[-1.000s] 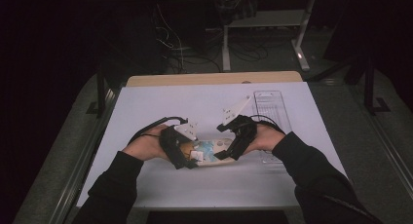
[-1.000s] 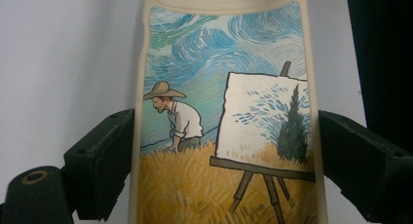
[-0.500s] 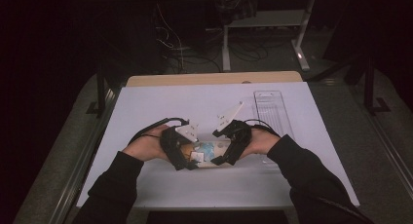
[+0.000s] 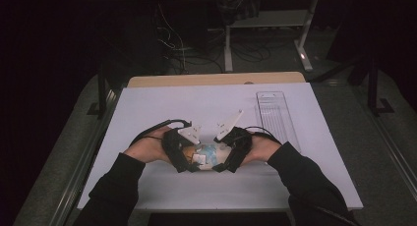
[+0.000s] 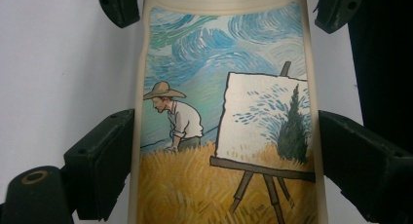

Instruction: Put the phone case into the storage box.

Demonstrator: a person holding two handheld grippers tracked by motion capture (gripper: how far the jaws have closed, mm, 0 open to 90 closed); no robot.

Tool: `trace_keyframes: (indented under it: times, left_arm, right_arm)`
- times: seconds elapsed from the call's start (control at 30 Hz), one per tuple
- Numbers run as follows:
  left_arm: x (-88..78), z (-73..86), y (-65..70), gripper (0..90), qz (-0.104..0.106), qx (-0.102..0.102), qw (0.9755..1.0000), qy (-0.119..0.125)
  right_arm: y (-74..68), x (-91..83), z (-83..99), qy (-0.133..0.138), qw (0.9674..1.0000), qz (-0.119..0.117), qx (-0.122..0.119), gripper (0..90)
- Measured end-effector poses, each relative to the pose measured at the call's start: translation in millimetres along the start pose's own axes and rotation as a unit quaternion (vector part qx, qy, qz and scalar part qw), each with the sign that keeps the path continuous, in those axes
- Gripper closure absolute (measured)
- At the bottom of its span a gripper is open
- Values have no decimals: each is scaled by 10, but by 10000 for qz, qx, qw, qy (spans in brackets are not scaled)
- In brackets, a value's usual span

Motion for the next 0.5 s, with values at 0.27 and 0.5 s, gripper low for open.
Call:
trace_keyframes:
  times: [0.27, 0.5]
  left_arm:
    - [-6, 12, 0, 111, 44, 33, 10000, -58]
    - [1, 14, 3, 111, 49, 57, 10000, -57]
  right_arm:
    - [-22, 57, 44, 15, 10000, 94, -5, 0]
    - [-32, 103, 57, -129, 9999, 31, -31, 0]
Point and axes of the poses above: each handheld gripper's, and its own axes: x roughly forward along the jaws, z roughly out of its underside, y roughly to its right, the point moved 4 cm from there along x, roughly forward along the jaws, and after that the axes turned 11 degrees about -y, right-handed, at the moved point
